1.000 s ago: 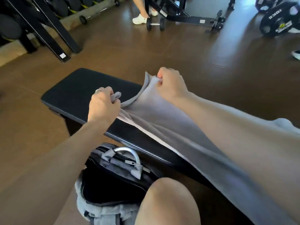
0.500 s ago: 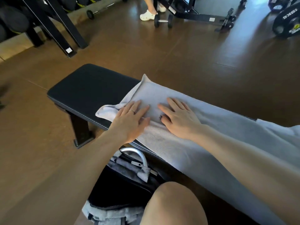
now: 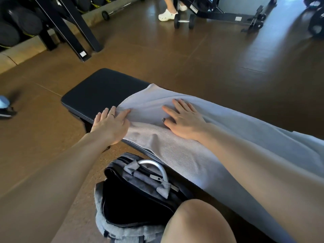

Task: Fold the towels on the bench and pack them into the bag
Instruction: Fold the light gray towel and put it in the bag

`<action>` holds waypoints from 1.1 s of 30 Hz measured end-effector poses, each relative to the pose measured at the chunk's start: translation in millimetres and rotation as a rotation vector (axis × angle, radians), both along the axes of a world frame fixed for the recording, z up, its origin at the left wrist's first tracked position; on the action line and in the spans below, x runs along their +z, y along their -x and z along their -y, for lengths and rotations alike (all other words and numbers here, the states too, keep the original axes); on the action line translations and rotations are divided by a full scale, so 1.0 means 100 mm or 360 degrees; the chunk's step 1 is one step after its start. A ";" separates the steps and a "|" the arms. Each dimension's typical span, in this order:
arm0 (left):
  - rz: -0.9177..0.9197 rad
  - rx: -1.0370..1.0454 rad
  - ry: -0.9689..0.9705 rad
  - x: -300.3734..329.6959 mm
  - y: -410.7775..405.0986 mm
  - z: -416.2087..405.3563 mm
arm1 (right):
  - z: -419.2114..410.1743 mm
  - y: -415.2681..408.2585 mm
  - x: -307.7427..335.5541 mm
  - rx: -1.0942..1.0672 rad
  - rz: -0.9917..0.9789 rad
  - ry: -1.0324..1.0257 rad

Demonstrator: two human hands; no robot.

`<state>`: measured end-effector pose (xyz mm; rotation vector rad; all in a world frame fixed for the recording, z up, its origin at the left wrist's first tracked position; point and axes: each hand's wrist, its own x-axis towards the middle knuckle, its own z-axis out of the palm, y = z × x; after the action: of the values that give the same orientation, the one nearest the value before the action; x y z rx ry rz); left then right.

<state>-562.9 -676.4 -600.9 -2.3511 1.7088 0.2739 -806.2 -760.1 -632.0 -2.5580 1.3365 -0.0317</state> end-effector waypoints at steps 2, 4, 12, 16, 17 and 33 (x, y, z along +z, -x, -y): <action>0.0150 -0.0128 0.0223 0.05 0.09 -0.05 | -0.05 0.03 0.00 -0.0007 0.0053 0.0053; 0.0025 -0.0303 0.0442 0.04 0.31 -0.14 | -0.13 0.07 -0.02 0.0008 0.0079 0.0079; 0.0014 -0.0485 0.0229 -0.32 0.27 -0.43 | -0.07 0.14 -0.07 0.0005 0.0013 0.0027; 0.0171 -0.0595 0.0118 -0.32 0.00 -0.66 | -0.10 0.12 -0.08 0.0022 -0.0026 0.0044; 0.0192 -0.0607 0.0104 -0.32 -0.03 -0.72 | -0.11 0.12 -0.07 0.0030 -0.0029 0.0080; -0.0270 -0.0340 -0.0092 0.03 0.01 -0.34 | -0.15 0.03 0.00 0.0028 -0.0034 0.0196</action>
<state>-564.0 -642.4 -597.6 -2.1351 1.9817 0.4897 -809.6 -745.1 -631.7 -2.6786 1.3591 -0.0864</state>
